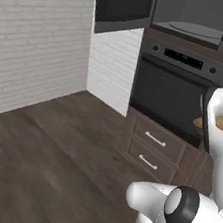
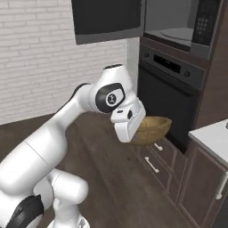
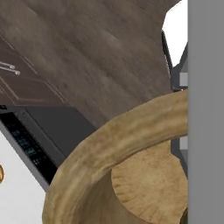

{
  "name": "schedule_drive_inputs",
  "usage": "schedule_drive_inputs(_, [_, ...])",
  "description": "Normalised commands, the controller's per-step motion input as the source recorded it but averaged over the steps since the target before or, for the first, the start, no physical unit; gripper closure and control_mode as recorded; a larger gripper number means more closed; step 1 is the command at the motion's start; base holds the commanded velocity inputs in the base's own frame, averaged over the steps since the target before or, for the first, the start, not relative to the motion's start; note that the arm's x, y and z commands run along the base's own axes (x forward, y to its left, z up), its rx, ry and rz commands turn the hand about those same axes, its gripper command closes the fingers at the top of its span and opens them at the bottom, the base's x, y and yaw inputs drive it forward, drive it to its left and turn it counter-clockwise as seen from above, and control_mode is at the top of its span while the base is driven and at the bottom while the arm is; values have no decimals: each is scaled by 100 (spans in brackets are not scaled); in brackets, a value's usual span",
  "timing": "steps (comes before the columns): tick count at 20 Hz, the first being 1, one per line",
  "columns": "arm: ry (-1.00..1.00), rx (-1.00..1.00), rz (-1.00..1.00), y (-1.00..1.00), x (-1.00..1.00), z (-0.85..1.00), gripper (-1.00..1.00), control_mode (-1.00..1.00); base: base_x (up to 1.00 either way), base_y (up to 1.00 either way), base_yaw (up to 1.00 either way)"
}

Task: Pick the onion from the sink and place it in the bowl. Then pick the bowl and place it in the microwave. Then close the microwave door and press the start button.

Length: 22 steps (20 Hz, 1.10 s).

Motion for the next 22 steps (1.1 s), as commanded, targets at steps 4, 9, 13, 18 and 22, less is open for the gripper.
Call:
schedule_drive_inputs(4, [0,0,0,0,0,0,100,100,77,97,-54])
schedule_drive_inputs(9, [0,0,0,0,0,0,100,100,66,100,-53])
schedule_drive_inputs(13, [0,0,0,0,0,0,100,100,82,100,-52])
schedule_drive_inputs(18, [0,0,0,0,0,0,100,100,87,90,-50])
schedule_drive_inputs(22, [0,0,0,0,0,0,100,100,97,59,-46])
